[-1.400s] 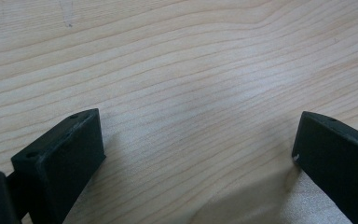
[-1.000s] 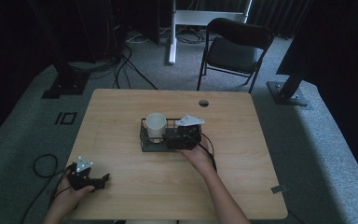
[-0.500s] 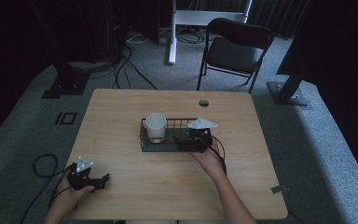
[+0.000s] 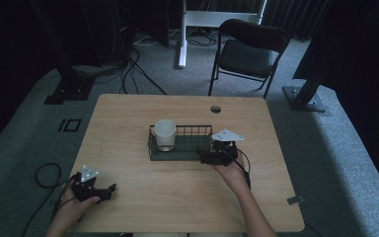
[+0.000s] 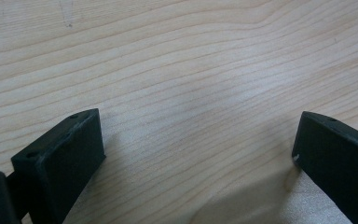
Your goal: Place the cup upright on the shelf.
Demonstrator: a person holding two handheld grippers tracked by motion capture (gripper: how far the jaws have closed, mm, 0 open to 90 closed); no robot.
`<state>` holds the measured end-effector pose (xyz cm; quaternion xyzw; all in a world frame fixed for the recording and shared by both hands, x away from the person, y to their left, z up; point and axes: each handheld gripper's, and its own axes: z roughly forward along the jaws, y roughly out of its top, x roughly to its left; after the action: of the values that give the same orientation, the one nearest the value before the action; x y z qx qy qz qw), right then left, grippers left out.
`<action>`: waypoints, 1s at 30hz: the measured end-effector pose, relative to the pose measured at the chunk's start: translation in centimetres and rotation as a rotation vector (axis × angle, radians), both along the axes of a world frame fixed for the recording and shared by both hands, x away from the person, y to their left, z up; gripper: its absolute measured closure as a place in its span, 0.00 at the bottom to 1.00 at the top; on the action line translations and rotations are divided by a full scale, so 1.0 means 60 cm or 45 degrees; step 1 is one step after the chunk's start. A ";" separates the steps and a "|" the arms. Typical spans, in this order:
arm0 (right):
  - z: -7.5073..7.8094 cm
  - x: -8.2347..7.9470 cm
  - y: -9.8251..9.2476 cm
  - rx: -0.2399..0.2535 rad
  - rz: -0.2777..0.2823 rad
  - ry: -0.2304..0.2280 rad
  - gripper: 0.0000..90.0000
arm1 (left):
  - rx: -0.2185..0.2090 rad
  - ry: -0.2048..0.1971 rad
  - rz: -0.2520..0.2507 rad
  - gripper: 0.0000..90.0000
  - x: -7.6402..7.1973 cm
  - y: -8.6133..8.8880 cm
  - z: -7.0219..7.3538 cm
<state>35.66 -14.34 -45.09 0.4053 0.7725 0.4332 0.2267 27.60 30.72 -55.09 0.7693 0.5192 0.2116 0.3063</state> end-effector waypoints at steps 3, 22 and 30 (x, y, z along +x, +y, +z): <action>-0.002 -0.004 -0.015 0.001 -0.024 0.000 0.14 | -0.002 0.001 0.001 0.03 0.000 0.000 0.000; -0.038 -0.026 -0.091 0.015 -0.126 0.019 0.14 | -0.001 0.002 0.000 0.03 0.000 0.000 0.000; -0.061 -0.033 -0.115 0.020 -0.181 0.036 0.14 | -0.001 0.002 0.000 0.03 0.000 0.000 0.000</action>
<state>33.65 -21.22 -48.76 0.4670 0.7413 0.4164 0.2429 27.59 30.71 -55.08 0.7694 0.5194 0.2110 0.3062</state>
